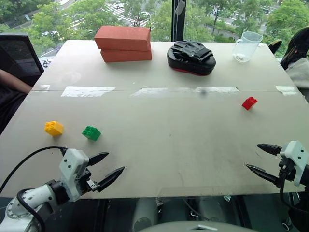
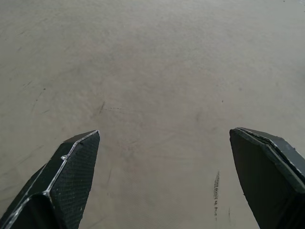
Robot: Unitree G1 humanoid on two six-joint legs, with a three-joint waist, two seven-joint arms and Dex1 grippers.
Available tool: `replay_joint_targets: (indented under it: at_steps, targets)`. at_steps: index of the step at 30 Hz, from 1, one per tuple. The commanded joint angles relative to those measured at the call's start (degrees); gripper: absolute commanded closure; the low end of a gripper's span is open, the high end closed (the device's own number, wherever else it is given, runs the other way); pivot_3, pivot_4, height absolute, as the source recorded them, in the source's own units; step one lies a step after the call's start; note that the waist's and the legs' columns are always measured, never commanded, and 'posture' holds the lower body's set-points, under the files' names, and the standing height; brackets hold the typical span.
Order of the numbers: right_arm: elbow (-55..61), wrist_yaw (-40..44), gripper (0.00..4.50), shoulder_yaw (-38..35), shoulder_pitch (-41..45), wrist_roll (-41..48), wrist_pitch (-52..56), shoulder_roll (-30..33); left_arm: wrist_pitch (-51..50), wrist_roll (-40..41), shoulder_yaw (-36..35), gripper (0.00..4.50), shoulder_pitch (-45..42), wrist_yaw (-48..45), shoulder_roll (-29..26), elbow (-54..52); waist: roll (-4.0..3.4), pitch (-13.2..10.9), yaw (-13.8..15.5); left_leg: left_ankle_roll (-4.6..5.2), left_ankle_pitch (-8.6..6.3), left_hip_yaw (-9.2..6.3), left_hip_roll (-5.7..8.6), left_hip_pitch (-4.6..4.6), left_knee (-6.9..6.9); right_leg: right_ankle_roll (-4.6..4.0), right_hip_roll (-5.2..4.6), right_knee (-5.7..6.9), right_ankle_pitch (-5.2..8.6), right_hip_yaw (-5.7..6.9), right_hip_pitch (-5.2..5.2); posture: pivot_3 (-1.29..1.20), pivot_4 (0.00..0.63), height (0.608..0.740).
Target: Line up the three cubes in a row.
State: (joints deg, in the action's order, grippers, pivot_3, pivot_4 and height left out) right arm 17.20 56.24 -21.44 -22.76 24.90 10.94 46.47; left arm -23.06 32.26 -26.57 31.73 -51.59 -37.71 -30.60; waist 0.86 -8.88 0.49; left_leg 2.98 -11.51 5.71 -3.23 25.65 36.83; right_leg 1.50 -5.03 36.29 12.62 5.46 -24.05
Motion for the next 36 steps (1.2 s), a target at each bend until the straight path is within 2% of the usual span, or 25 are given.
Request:
replay_joint_targets:
  at_steps: [1, 4, 6, 11, 14, 17, 24, 27, 29, 32, 36]
  targets:
    - [1.7, -5.4, 0.0, -1.8, 3.4, 0.6, 2.7, -1.6, -0.6, 1.8, 1.8, 0.08, -3.8, 1.8, 0.6, -1.7, 0.0, 0.0, 0.2, 0.0, 0.0, 0.0, 0.0, 0.01, 0.0, 0.0, 0.0, 0.0, 0.0, 0.01, 0.0, 0.0, 0.15, 0.74]
    - [2.9, -15.9, 0.0, -0.3, 13.4, -0.8, 12.9, -1.7, -6.7, 8.6, 5.6, 0.08, -12.9, 6.8, 2.1, -5.7, -0.24, -0.2, 0.3, 0.01, 0.0, -0.04, 0.0, 0.01, 0.07, 0.01, 0.0, -0.01, -0.01, 0.06, 0.03, 0.0, 0.15, 0.74]
    - [0.0, -17.6, 0.0, 2.5, 20.5, -3.4, 18.5, 1.2, -8.7, 10.2, 7.8, 0.08, -16.1, 6.6, 0.7, -8.4, -0.32, -0.2, 0.3, 0.02, 0.01, -0.07, -0.02, 0.09, 0.18, 0.02, -0.03, 0.01, -0.01, 0.1, 0.01, 0.0, 0.15, 0.74]
    - [-15.4, -14.0, 0.0, 13.7, 41.1, -8.6, 24.4, 6.3, -11.1, 11.5, 12.6, 0.08, -23.4, 5.8, -3.1, -11.0, -0.26, -0.1, 0.0, 0.04, 0.02, 0.02, 0.06, -0.04, 0.37, 0.01, 0.13, 0.06, -0.04, 0.16, 0.03, 0.0, 0.15, 0.74]
    - [-30.3, -13.4, 0.0, 21.9, 56.9, -14.8, 25.5, 4.5, -12.0, 12.5, 15.3, 0.08, -28.3, 6.2, -3.7, -11.7, -0.31, -0.2, 0.0, 0.29, 0.07, 0.09, 0.14, 0.01, 0.36, -0.22, 0.47, 0.24, -0.18, -0.01, -0.08, 0.0, 0.15, 0.74]
    - [-43.6, -11.3, 0.0, 27.9, 68.6, -18.9, 25.2, 1.4, -12.8, 14.0, 16.5, 0.08, -31.3, 7.2, -3.4, -12.5, -0.29, -0.2, 0.1, 0.27, 0.09, 0.14, 0.19, 0.08, 0.32, -0.25, 0.64, 0.34, -0.18, -0.14, -0.19, 0.0, 0.15, 0.74]
    - [-63.9, -8.9, 0.0, 32.7, 80.8, -25.1, 21.4, -3.0, -14.4, 16.1, 16.5, 0.08, -31.8, 11.1, -3.2, -15.8, -0.29, -0.3, 0.4, 0.02, 0.17, 0.19, 0.16, 0.15, 0.41, -0.02, 0.63, 0.29, -0.3, -0.16, -0.16, 0.0, 0.15, 0.74]
    - [-69.0, -7.3, 0.68, 34.8, 82.8, -28.2, 19.0, -3.3, -14.1, 16.1, 16.1, 0.0, -29.8, 11.9, -3.2, -16.9, -0.29, -0.3, 0.2, 0.09, 0.13, 0.29, 0.17, 0.14, 0.47, -0.01, 0.6, 0.28, -0.31, -0.25, -0.16, 0.0, 0.15, 0.74]
    - [-71.6, -6.8, 1.51, 35.3, 83.6, -29.7, 17.2, -3.5, -13.8, 16.2, 15.9, 0.0, -28.9, 12.3, -3.2, -17.2, -0.29, -0.3, 0.0, 0.15, 0.09, 0.3, 0.17, 0.08, 0.48, -0.02, 0.6, 0.32, -0.3, -0.3, -0.15, 0.0, 0.15, 0.74]
    - [-74.0, -5.9, 3.06, 34.8, 84.6, -30.6, 15.2, -3.9, -13.1, 16.0, 15.4, 0.0, -27.8, 12.2, -3.3, -17.0, -0.31, -0.3, -0.1, 0.18, 0.08, 0.28, 0.15, -0.01, 0.49, -0.07, 0.65, 0.45, -0.27, -0.3, -0.15, 0.0, 0.15, 0.74]
    - [-72.4, -2.3, 3.17, 33.4, 84.2, -29.9, 13.1, -3.7, -12.4, 15.8, 14.9, 0.0, -26.9, 11.9, -3.3, -16.4, -0.32, -0.3, -0.1, 0.26, 0.03, 0.22, 0.06, -0.06, 0.53, -0.2, 0.84, 0.49, -0.21, -0.43, -0.12, 0.0, 0.15, 0.74]
